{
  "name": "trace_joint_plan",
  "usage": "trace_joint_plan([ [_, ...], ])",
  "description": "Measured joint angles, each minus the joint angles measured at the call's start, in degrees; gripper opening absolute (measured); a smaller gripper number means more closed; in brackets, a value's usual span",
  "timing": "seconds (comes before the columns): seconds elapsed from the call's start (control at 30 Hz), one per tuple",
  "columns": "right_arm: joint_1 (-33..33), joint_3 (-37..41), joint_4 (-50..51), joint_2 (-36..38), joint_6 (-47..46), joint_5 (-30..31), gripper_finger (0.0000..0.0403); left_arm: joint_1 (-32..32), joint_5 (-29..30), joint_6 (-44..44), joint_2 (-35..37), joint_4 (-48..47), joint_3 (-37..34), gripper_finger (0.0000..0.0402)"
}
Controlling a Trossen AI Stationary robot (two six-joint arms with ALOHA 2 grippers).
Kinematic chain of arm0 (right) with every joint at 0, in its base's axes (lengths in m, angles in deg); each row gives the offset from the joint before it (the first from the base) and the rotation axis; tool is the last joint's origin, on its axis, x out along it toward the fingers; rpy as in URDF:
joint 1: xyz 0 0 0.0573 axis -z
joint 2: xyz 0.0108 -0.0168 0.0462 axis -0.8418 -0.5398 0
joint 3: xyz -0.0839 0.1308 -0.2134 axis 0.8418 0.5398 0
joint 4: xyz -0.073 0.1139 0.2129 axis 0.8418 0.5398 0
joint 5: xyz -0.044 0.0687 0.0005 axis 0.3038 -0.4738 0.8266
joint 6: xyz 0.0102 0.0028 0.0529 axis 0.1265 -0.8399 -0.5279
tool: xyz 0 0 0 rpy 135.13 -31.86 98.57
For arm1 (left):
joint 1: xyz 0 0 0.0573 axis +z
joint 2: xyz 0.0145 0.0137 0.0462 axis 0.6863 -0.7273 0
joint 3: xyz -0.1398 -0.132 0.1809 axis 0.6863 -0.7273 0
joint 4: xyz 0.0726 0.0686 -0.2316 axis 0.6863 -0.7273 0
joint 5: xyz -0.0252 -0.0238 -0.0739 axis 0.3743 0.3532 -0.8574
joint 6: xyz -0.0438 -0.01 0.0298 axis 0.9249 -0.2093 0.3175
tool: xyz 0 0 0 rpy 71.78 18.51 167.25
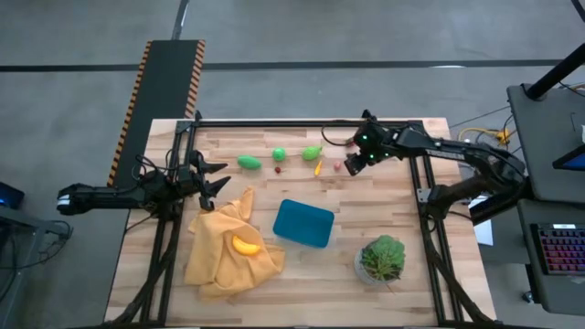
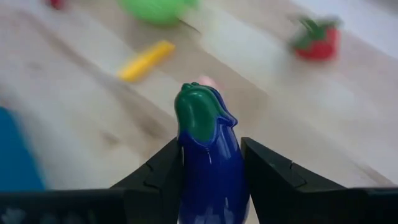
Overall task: Pick and placing Produce into tupperware
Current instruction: Put the eggplant into the blue bin
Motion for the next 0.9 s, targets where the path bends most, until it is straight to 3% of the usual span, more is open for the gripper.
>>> trace_joint_plan([
  [0.47, -13.62, -0.02, -13.82, 14.17, -0.61, -0.14, 0.014, 0.0, -0.09, 0.0, 0.0, 0.01, -0.02, 0.0183],
  [0.9, -26.48, -0.07, -21.15, 11.04, -3.68, 0.4, 0.0141, -0.01, -0.13, 0.0, 0.0, 0.0, -0.02, 0.0183],
])
